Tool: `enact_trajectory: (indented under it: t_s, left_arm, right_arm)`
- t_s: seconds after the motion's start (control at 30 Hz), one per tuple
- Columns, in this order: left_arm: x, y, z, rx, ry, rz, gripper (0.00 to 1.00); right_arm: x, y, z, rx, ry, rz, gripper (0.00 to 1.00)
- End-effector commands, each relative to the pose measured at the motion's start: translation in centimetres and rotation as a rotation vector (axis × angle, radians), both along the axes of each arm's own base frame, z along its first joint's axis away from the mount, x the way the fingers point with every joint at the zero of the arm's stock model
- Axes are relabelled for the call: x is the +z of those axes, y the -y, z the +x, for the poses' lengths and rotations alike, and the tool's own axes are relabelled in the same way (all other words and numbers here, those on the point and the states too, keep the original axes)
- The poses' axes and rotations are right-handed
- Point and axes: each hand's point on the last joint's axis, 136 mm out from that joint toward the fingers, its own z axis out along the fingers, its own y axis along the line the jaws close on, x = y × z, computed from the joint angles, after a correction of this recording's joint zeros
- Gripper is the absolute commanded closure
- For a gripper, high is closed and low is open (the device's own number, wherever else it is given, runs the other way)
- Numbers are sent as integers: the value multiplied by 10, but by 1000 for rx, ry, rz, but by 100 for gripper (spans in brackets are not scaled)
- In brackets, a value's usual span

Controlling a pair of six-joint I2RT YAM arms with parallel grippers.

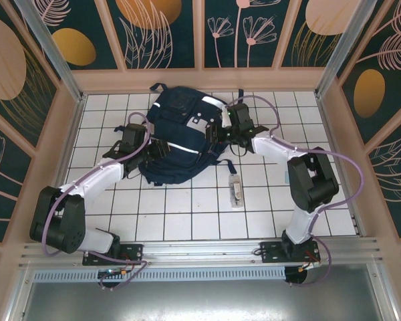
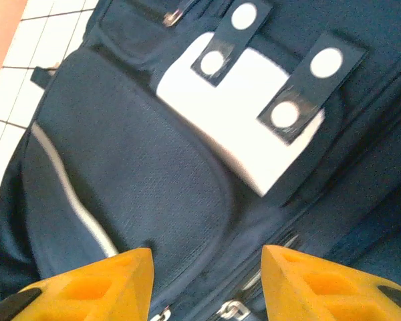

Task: Pack books, pencil case, and school supplies into a backpack

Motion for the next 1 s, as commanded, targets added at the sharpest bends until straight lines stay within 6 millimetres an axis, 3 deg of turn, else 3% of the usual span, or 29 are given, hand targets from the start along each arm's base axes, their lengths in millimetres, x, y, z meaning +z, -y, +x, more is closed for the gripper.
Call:
enact_trajectory:
  t_s: [0.0,0.2,0.4,0.5,0.6,0.7,0.77,0.83,0.97]
  left_arm:
    - [-5,1,-8,-5,-23,-13,63]
    - [-25,5,-11,-4,-69,-44,60]
    - [-43,8,-7,6,-97,-55,56]
    - [-49,9,5,23,-84,-45,55]
    - [-52,10,26,33,-55,-17,55]
    - [-51,15,48,22,-18,8,56]
    - [-61,18,60,6,-21,42,56]
    - [-47,22,81,-8,16,71,56]
    - [-18,14,95,-4,81,156,55]
  right_arm:
    - [-20,-4,7,55,-35,-49,53]
    - [-31,-29,19,140,-51,19,55]
    - [-37,-48,12,203,-100,99,63]
    - [-36,-52,1,225,-126,146,72]
    - [-30,-51,-8,215,-142,195,97]
    - [-16,-56,-19,203,-188,290,100]
    - [-3,-63,-24,193,-209,372,100]
    - [6,-72,-27,174,-235,425,100]
    - [17,-78,-21,94,-260,505,100]
